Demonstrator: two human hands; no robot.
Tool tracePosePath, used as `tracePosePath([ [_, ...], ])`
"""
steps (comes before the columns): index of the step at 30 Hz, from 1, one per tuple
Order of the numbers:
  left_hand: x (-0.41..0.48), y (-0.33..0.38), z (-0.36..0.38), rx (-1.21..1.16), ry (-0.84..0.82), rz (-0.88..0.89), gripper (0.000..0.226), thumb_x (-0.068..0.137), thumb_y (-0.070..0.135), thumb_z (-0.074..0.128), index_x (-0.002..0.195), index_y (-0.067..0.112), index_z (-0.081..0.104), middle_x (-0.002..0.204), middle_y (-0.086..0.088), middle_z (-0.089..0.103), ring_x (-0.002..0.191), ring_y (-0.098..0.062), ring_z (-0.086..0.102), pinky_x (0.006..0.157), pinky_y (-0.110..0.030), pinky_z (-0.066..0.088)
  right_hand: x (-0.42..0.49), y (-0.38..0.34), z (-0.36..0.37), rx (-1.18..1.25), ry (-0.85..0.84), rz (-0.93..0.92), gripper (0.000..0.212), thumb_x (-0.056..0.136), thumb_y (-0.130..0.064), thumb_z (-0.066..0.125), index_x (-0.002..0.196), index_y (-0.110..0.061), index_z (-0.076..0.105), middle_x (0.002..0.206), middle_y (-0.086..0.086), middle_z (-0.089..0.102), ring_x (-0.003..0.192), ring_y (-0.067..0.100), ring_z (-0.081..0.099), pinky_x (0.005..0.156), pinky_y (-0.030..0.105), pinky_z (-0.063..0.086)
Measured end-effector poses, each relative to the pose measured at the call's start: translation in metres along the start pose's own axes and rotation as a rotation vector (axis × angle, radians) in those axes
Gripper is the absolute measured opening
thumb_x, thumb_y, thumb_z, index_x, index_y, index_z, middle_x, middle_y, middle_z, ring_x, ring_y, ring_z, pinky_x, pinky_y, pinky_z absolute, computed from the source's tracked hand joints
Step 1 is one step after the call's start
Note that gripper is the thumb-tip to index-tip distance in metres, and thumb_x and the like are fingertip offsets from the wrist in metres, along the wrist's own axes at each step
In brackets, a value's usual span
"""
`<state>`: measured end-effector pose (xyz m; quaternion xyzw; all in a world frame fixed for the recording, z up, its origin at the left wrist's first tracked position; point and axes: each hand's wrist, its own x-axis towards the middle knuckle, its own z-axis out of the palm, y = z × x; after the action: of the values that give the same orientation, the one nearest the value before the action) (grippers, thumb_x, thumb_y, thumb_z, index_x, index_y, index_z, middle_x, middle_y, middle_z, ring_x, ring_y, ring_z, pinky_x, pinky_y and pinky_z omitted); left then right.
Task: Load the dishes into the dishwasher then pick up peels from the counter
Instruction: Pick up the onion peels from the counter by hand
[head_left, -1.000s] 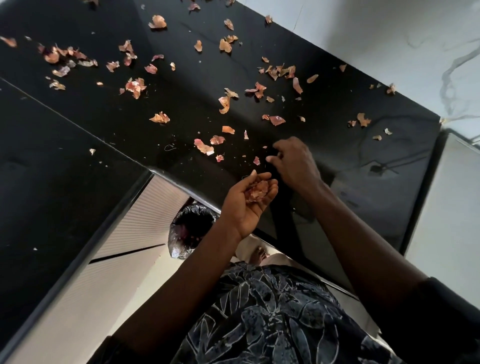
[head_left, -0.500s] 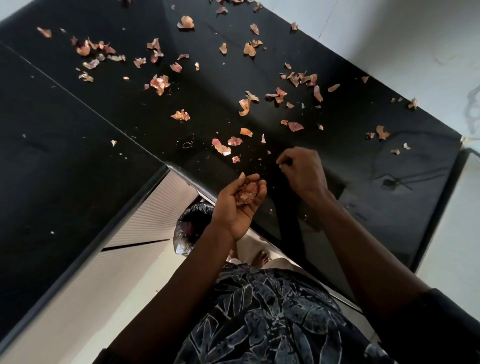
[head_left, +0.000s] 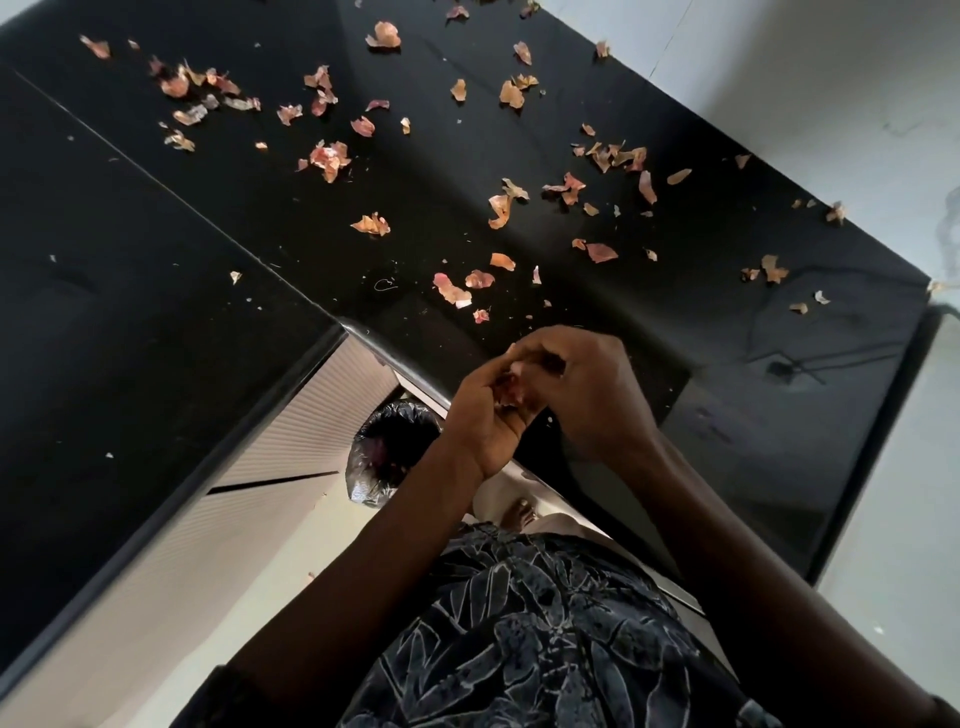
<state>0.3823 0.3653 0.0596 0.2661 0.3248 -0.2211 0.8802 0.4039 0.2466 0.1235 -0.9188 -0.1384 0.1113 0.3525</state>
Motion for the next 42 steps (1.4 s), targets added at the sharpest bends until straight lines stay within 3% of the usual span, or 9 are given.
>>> tracePosePath([
  [4,0.000,0.003,-0.005,-0.091,-0.021,-0.030,0.029,0.102,0.023,0.054,0.106,-0.001,0.070,0.102,-0.018,0.073,0.090,-0.023,0.073,0.077,-0.028,0.061,0.031,0.008,-0.017,0.015,0.108,0.039,0.015,0.096,-0.014,0.067,0.110,-0.018,0.071,0.104,-0.012,0.068,0.092,-0.005,0.064,0.081,0.008,0.050],
  [7,0.001,0.004,-0.011,-0.129,-0.020,-0.018,0.031,0.101,0.023,0.056,0.105,-0.003,0.071,0.102,-0.021,0.072,0.092,-0.024,0.073,0.078,-0.028,0.061,0.076,0.032,-0.019,-0.137,0.143,0.067,0.021,0.096,-0.012,0.065,0.116,-0.016,0.069,0.114,-0.005,0.067,0.098,0.001,0.063,0.090,0.020,0.053],
  [11,-0.003,0.005,-0.016,-0.150,-0.006,-0.001,0.030,0.101,0.023,0.056,0.105,-0.004,0.070,0.101,-0.021,0.072,0.090,-0.024,0.073,0.076,-0.027,0.061,0.113,0.053,0.001,-0.352,-0.049,0.065,0.037,0.100,-0.014,0.054,0.138,-0.012,0.056,0.139,0.010,0.053,0.125,0.021,0.052,0.102,0.031,0.044],
  [15,-0.005,0.007,-0.019,-0.166,0.006,0.009,0.030,0.101,0.022,0.056,0.102,-0.004,0.070,0.100,-0.021,0.072,0.090,-0.024,0.073,0.075,-0.027,0.061,0.100,0.056,0.011,-0.456,-0.138,-0.052,0.033,0.101,-0.017,0.052,0.133,-0.012,0.059,0.137,0.008,0.051,0.123,0.022,0.051,0.100,0.038,0.048],
  [23,-0.004,0.006,-0.019,-0.142,-0.005,0.001,0.030,0.102,0.024,0.056,0.103,-0.002,0.070,0.101,-0.020,0.072,0.091,-0.024,0.072,0.078,-0.028,0.061,0.075,0.062,0.014,-0.396,-0.103,0.020,0.030,0.098,-0.020,0.061,0.128,-0.016,0.063,0.128,0.003,0.056,0.111,0.016,0.056,0.088,0.029,0.047],
  [29,-0.004,0.007,-0.019,-0.135,0.016,0.006,0.030,0.102,0.024,0.056,0.101,-0.002,0.071,0.099,-0.020,0.072,0.090,-0.024,0.072,0.077,-0.028,0.061,0.072,0.052,0.029,-0.375,-0.067,-0.072,0.017,0.098,-0.010,0.055,0.104,-0.020,0.067,0.110,-0.001,0.061,0.095,0.011,0.059,0.081,0.031,0.053],
  [33,-0.004,0.007,-0.019,-0.140,0.018,0.007,0.030,0.101,0.023,0.056,0.100,-0.003,0.071,0.099,-0.021,0.072,0.088,-0.024,0.072,0.077,-0.028,0.061,0.073,0.069,0.008,-0.296,0.051,0.072,0.018,0.093,-0.008,0.063,0.098,-0.024,0.070,0.106,-0.003,0.067,0.093,0.005,0.061,0.086,0.029,0.054],
  [37,-0.003,0.006,-0.019,-0.149,0.004,0.011,0.031,0.102,0.023,0.055,0.101,-0.004,0.070,0.099,-0.021,0.072,0.088,-0.024,0.072,0.076,-0.028,0.061,0.061,0.060,-0.022,-0.075,0.223,0.262,0.014,0.089,-0.009,0.072,0.093,-0.022,0.075,0.096,-0.005,0.073,0.078,-0.007,0.063,0.067,0.001,0.044],
  [42,-0.001,0.005,-0.015,-0.131,0.014,0.017,0.028,0.102,0.020,0.053,0.102,-0.002,0.070,0.099,-0.018,0.073,0.087,-0.023,0.073,0.076,-0.029,0.061,0.019,0.006,-0.016,0.044,0.106,0.079,0.014,0.091,-0.010,0.070,0.097,-0.023,0.073,0.096,-0.014,0.069,0.089,-0.006,0.064,0.076,0.006,0.047],
])
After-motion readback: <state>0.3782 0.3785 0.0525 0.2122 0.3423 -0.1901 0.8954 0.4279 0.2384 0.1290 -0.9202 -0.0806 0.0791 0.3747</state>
